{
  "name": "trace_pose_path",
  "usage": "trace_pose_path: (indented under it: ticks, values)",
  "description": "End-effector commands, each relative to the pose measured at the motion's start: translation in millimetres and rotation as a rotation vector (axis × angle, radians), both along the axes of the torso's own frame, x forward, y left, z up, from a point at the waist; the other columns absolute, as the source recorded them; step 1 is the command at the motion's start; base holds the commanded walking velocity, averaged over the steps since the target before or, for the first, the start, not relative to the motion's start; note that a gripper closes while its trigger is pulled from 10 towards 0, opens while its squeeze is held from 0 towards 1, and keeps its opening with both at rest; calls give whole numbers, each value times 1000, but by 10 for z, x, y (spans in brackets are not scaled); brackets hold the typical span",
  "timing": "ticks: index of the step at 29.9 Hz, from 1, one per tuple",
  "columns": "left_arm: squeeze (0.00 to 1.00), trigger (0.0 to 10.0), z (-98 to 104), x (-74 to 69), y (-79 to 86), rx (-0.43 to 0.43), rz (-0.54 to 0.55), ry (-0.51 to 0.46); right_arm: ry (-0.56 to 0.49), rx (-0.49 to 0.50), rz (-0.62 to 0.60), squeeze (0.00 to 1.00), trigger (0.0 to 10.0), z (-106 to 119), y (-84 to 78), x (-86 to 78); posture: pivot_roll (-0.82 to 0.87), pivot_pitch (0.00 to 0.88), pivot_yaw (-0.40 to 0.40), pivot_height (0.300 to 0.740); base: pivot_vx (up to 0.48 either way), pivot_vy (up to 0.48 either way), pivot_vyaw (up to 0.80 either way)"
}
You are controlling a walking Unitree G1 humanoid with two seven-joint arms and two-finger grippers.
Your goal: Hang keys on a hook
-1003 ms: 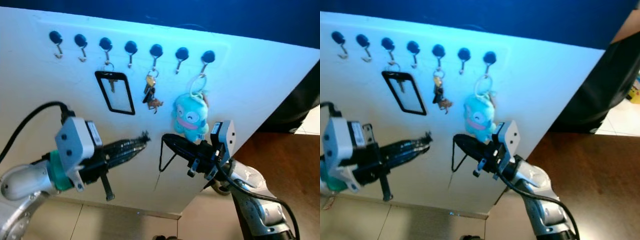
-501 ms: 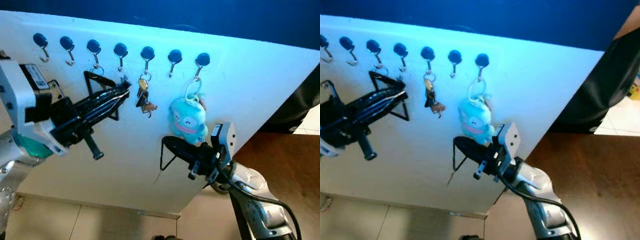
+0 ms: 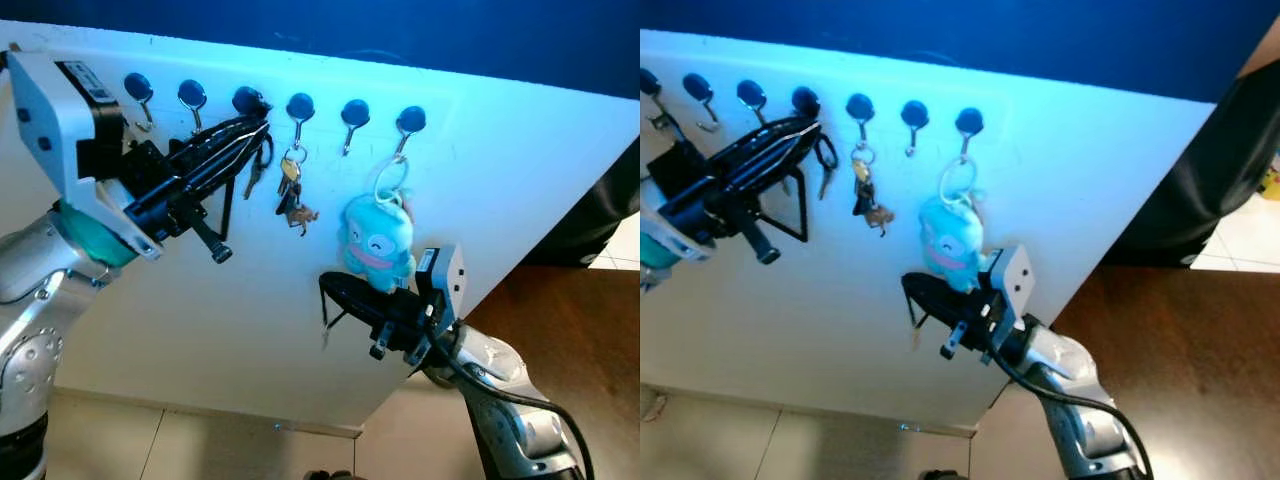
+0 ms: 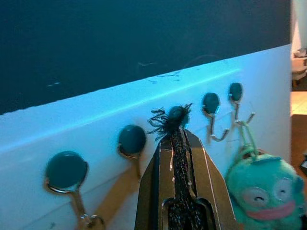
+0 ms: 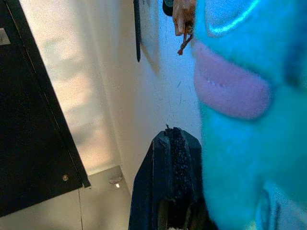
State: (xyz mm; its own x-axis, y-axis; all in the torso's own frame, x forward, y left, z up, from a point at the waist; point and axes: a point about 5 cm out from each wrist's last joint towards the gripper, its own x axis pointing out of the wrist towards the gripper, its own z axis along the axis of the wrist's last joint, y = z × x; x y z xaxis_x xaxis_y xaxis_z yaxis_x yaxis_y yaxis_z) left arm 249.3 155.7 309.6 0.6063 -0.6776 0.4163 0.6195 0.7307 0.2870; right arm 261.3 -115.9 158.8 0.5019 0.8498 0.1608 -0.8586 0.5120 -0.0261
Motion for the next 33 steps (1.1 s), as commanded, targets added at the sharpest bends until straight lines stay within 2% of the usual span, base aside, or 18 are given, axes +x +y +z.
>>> trace_pose_path:
  ticks: [1, 10, 19, 25, 29, 33]
  values:
    - [0, 10000, -13, 21, -17, 7, 7, 7, -1, -7, -4, 0, 10000, 3, -6, -22, 43, 0, 31, 740, 0, 0, 0]
    - [0, 10000, -6, 73, -104, 14, -1, -1, 1, -7, -11, 0, 10000, -7, -9, -27, 39, 0, 38, 740, 0, 0, 0]
    - [0, 10000, -34, 78, -104, 5, -5, 14, 5, -7, -19, 0, 10000, -4, -22, -51, 33, 0, 40, 740, 0, 0, 0]
    - [0, 10000, -9, 21, -75, -13, -26, 13, 7, -9, -24, 0, 10000, -11, -28, -51, 35, 0, 39, 740, 0, 0, 0]
    - [0, 10000, 20, -78, 6, 6, -50, 10, 10, -8, -19, 0, 10000, -17, -15, -50, 43, 0, 38, 740, 0, 0, 0]
    - [0, 10000, 17, -108, 26, 7, -51, 11, 12, -9, -18, 0, 10000, -22, -13, -50, 46, 0, 37, 740, 0, 0, 0]
